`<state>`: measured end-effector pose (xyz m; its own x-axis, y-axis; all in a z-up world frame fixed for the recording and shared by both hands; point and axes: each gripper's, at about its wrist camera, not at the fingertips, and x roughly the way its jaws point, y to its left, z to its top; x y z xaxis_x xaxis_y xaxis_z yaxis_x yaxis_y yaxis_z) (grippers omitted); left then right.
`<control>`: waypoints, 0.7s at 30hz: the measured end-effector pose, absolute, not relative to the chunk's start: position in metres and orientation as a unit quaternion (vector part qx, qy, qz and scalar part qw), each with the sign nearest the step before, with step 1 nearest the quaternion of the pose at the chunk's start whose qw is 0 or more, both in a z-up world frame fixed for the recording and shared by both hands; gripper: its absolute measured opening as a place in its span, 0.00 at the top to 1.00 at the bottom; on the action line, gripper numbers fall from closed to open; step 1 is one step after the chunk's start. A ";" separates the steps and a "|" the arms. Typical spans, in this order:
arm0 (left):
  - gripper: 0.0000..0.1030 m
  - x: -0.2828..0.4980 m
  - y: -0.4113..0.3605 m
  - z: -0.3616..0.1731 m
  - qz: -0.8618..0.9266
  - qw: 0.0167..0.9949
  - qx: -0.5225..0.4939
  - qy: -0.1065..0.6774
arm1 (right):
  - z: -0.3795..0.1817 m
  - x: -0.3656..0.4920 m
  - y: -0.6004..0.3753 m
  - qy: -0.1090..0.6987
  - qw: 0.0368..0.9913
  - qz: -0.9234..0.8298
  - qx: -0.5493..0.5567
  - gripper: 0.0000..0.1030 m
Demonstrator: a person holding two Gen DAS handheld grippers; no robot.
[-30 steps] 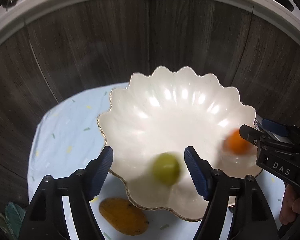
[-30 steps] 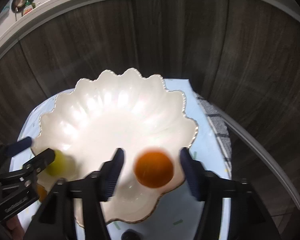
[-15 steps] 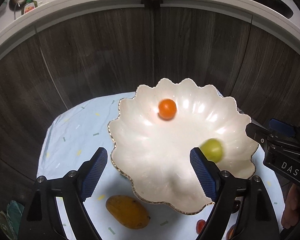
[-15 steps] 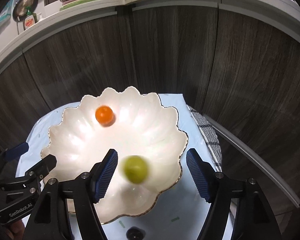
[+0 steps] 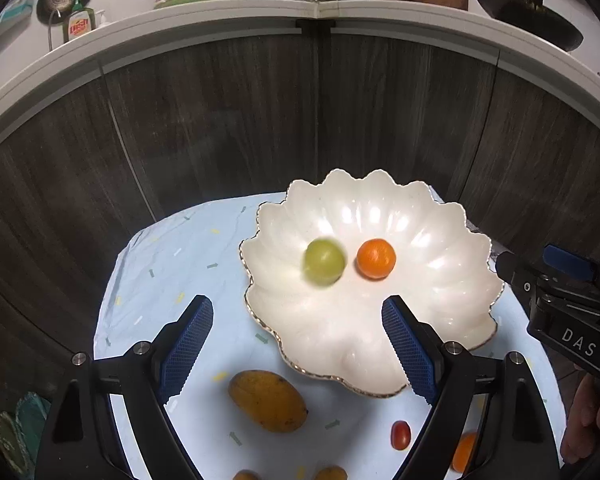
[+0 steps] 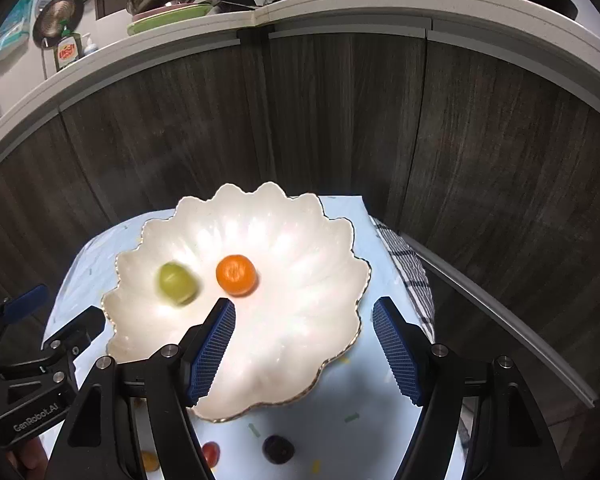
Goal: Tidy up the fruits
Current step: 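Open the left gripper over the bowl while the right gripper releases the mandarin into it, then withdraw both open grippers from the bowl back over the cloth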
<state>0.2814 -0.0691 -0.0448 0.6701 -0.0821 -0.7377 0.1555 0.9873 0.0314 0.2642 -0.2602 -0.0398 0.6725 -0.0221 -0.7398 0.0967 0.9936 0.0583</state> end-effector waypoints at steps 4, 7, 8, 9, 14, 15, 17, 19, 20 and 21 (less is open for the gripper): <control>0.16 0.272 -0.065 -0.040 -0.068 0.916 0.038 0.395 | -0.035 0.256 -0.256 0.399 0.915 -0.031 0.047 0.30; 0.13 0.264 -0.063 -0.035 -0.065 0.919 0.037 0.388 | -0.032 0.250 -0.254 0.396 0.917 -0.028 0.049 0.30; 0.09 0.261 -0.062 -0.034 -0.064 0.920 0.036 0.385 | -0.031 0.248 -0.253 0.395 0.917 -0.027 0.049 0.30; 0.07 0.258 -0.061 -0.032 -0.061 0.921 0.036 0.382 | -0.030 0.246 -0.252 0.393 0.918 -0.026 0.049 0.30; 0.05 0.246 -0.059 -0.029 -0.057 0.923 0.034 0.378 | -0.026 0.236 -0.248 0.389 0.920 -0.021 0.049 0.30; 0.04 0.245 -0.058 -0.029 -0.058 0.924 0.032 0.377 | -0.026 0.234 -0.247 0.389 0.920 -0.020 0.049 0.30; 0.04 0.241 -0.057 -0.028 -0.055 0.924 0.031 0.376 | -0.025 0.230 -0.246 0.389 0.920 -0.019 0.049 0.30; 0.04 0.237 -0.057 -0.028 -0.054 0.924 0.031 0.376 | -0.025 0.226 -0.245 0.389 0.920 -0.018 0.049 0.30; 0.04 0.235 -0.056 -0.027 -0.055 0.924 0.031 0.376 | -0.025 0.223 -0.244 0.389 0.920 -0.017 0.050 0.30; 0.04 0.232 -0.056 -0.027 -0.055 0.925 0.032 0.375 | -0.025 0.221 -0.244 0.390 0.919 -0.016 0.050 0.30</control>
